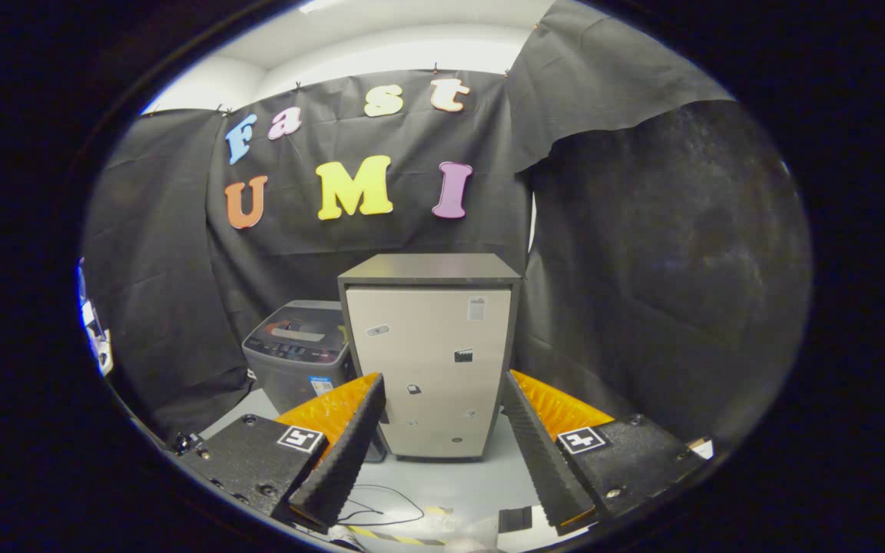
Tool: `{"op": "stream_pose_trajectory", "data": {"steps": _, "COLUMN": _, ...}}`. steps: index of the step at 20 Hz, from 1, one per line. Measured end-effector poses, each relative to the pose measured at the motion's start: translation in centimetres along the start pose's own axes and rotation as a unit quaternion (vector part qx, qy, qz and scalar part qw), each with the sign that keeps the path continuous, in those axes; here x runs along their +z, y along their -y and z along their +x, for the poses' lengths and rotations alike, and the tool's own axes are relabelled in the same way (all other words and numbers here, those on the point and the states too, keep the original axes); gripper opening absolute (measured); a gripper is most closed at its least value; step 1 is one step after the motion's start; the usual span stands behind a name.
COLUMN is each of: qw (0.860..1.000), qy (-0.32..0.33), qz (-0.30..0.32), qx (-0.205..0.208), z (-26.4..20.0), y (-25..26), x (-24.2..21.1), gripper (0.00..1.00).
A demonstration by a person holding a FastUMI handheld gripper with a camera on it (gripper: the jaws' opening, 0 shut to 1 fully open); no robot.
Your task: Put the clothes into the washing machine and then close the washing machine lid.
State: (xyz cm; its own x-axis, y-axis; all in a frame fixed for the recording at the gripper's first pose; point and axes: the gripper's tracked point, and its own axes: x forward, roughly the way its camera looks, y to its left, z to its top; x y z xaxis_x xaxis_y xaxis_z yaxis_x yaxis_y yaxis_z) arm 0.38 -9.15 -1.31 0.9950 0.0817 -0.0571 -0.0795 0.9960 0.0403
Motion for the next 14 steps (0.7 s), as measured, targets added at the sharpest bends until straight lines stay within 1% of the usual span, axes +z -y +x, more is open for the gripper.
{"op": "stream_pose_trajectory", "data": {"steps": 3, "qw": 1.0, "qy": 0.002, "qz": -0.007, "qx": -0.014, "z": -0.3, "y": 0.5, "x": -0.2, "gripper": 0.96}}
{"op": "stream_pose_trajectory", "data": {"steps": 8, "qw": 1.0, "qy": -0.001, "qz": -0.003, "qx": -0.014, "z": -0.7, "y": 0.4, "x": -0.3, "gripper": 0.96}}
{"op": "stream_pose_trajectory", "data": {"steps": 14, "qw": 1.0, "qy": 0.012, "qz": -0.007, "qx": -0.015, "z": -1.1, "y": 0.5, "x": 0.9, "gripper": 0.96}}
